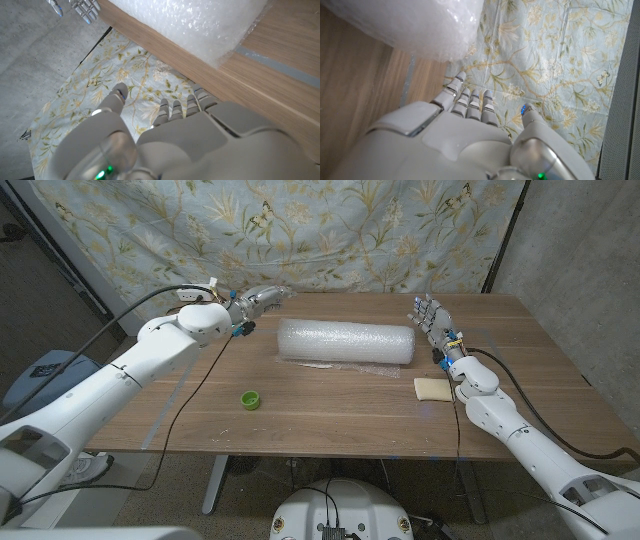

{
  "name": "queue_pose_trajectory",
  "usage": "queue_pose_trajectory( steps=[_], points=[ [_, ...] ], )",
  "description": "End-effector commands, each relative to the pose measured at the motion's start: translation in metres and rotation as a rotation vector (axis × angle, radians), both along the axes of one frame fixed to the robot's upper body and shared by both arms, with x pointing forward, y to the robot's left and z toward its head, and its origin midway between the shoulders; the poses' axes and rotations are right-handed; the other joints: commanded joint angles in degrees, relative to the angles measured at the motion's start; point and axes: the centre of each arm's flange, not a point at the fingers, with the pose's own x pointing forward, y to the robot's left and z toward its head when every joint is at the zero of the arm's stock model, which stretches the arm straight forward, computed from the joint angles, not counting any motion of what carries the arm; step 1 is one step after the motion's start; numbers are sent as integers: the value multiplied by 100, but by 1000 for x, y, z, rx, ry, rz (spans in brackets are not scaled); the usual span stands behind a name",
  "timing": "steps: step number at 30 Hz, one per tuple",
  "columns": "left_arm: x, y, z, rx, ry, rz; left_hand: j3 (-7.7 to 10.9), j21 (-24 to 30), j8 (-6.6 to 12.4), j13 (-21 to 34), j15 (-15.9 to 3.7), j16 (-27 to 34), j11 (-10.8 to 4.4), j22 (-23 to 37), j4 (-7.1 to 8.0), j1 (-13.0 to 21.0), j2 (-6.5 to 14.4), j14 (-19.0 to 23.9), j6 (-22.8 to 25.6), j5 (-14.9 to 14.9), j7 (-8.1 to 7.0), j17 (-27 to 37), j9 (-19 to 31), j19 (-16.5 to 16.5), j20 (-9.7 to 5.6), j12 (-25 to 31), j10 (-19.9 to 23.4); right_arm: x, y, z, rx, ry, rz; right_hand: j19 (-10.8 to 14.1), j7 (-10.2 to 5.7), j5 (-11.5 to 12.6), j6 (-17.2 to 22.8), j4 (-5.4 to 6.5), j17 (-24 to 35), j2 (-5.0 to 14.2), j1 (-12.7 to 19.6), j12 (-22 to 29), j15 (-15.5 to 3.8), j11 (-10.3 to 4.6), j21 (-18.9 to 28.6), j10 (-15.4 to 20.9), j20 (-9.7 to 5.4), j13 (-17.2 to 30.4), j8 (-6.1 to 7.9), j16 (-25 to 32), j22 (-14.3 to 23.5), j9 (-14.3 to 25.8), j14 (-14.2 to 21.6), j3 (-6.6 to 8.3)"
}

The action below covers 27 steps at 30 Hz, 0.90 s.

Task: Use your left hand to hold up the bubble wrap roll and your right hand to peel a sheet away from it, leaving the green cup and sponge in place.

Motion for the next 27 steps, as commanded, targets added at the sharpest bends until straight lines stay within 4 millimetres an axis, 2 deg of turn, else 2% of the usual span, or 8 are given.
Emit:
queue_pose_trajectory(
  steps=[1, 7, 16, 21, 27],
  points=[
    [1, -24, 30, 215, 20, -7, -55, -12, -17, 24, 27, -14, 39, 15, 8, 47, -52, -136, -152, 3, 44, 11, 27, -136, 31, -14, -111, 3, -5, 0, 28, -11, 4, 36, -10, 27, 31, -42, 8, 4, 63, 28, 11, 3, 18, 37, 23, 30, 29, 38, 28, 26, 28, 13],
    [5, -38, 37, 283, 25, -19, -83, 7, -4, 30, 62, 0, 79, 15, -9, 92, -66, -234, -272, 4, 91, 14, 28, -225, 56, -13, -213, 2, -8, 0, 30, -21, 1, 37, -8, 26, 30, -45, 8, 0, 61, 30, 12, 5, 19, 42, 23, 30, 28, 37, 28, 26, 27, 12],
    [8, -53, 43, 350, 13, -32, -110, 37, 36, 38, 27, 29, 49, 12, -56, 194, -120, -269, -339, 10, 83, 15, 27, -265, 14, 28, -224, 2, -15, 2, 35, -32, -9, 37, 0, 26, 30, -51, 7, -3, 62, 28, 11, 10, 19, 35, 23, 30, 28, 34, 28, 26, 21, 11],
    [10, -62, 54, 415, 21, -39, -129, 79, 97, 46, 7, 67, 15, 9, -85, 306, -180, -204, -265, 20, 148, 15, 27, -192, -29, 86, -139, 2, -15, 1, 39, -32, -10, 33, -5, 26, 32, -56, 6, -4, 64, 29, 14, 13, 17, 38, 25, 30, 29, 34, 28, 26, 22, 10],
    [13, -77, 65, 494, 23, -65, -177, 55, 78, 55, 21, 42, 55, 7, -101, 440, -308, -309, -405, 17, 243, 18, 27, -292, -10, 63, -263, 3, -14, 3, 45, -44, -8, 34, -1, 25, 34, -57, 8, -5, 61, 29, 15, 1, 18, 38, 25, 30, 30, 35, 28, 26, 22, 7]
  ],
)
